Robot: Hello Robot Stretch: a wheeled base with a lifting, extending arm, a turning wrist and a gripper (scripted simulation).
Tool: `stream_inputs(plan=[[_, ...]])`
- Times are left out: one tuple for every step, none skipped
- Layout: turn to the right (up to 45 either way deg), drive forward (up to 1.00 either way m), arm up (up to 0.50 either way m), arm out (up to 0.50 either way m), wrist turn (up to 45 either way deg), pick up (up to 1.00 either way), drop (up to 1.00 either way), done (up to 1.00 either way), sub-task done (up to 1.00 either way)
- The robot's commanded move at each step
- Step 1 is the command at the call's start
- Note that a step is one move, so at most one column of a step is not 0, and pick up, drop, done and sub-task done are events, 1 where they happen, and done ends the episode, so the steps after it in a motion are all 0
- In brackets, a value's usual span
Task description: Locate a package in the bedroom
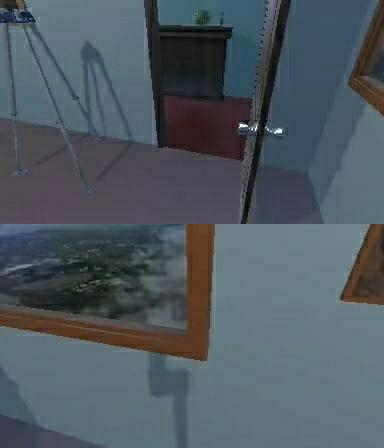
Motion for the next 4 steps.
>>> stream_inputs(plan=[[-45.0,0.0,0.0,0.0,0.0,0.0,0.0,0.0,0.0],[-12.0,0.0,0.0,0.0,0.0,0.0,0.0,0.0,0.0],[0.0,1.0,0.0,0.0,0.0,0.0,0.0,0.0,0.0],[0.0,1.0,0.0,0.0,0.0,0.0,0.0,0.0,0.0]])
